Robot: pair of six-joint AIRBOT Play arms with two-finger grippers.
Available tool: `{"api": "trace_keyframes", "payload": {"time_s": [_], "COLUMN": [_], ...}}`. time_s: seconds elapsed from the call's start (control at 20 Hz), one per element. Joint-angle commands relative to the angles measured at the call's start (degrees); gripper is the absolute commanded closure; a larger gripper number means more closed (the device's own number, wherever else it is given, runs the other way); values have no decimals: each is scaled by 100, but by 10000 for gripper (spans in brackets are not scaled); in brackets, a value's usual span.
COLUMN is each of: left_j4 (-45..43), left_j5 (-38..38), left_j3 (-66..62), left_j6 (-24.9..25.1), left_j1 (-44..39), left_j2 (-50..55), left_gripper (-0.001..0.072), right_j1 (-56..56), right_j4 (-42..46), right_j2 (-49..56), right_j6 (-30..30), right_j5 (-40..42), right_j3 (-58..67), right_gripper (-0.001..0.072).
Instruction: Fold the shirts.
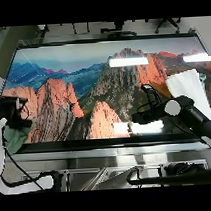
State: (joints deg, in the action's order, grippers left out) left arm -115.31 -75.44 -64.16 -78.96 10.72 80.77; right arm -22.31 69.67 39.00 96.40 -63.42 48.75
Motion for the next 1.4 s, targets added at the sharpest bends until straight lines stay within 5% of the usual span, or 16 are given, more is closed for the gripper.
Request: {"api": "trace_keyframes", "payload": {"time_s": [0.0, 0.2, 0.6, 0.65, 0.75, 0.8, 1.0, 1.15, 1.25, 1.35], "left_j4": [1703, 3683, 5071, 5359, 5779, 6015, 6961, 6682, 5886, 5845], "left_j5": [33, 737, 1300, 1360, 1252, 1005, -437, -1663, -2081, -1488], "left_j3": [-966, -1797, -1840, -1840, -1858, -1961, -3106, -3521, -2885, -1572], "left_j6": [264, 243, -240, -254, -260, -295, -304, -356, -363, -372], "left_j1": [-1252, -2520, -3805, -3899, -3930, -3825, -2736, -1816, -1388, -1021], "left_j2": [-769, -1541, -575, -284, 155, 330, 487, 234, -192, -748], "left_gripper": [697, 696, 693, 656, 112, -3, -3, -3, -3, -3], "right_j1": [-4, -4, -2, -2, 0, 0, 0, 4, 7, 11], "right_j4": [-2, -2, 0, -2, 0, -2, -46, -46, -46, -39], "right_j2": [0, -2, -2, 0, 0, 0, 11, 94, 155, 208], "right_j6": [0, 0, 0, 0, 0, 0, 2, 0, 0, -103], "right_j5": [0, 0, 0, 2, 0, 0, 28, 177, 404, 824], "right_j3": [-2, -2, -2, -2, -2, -2, -2, 2, 15, 136], "right_gripper": [695, 695, 695, 695, 695, 695, 694, 654, 314, 312]}}
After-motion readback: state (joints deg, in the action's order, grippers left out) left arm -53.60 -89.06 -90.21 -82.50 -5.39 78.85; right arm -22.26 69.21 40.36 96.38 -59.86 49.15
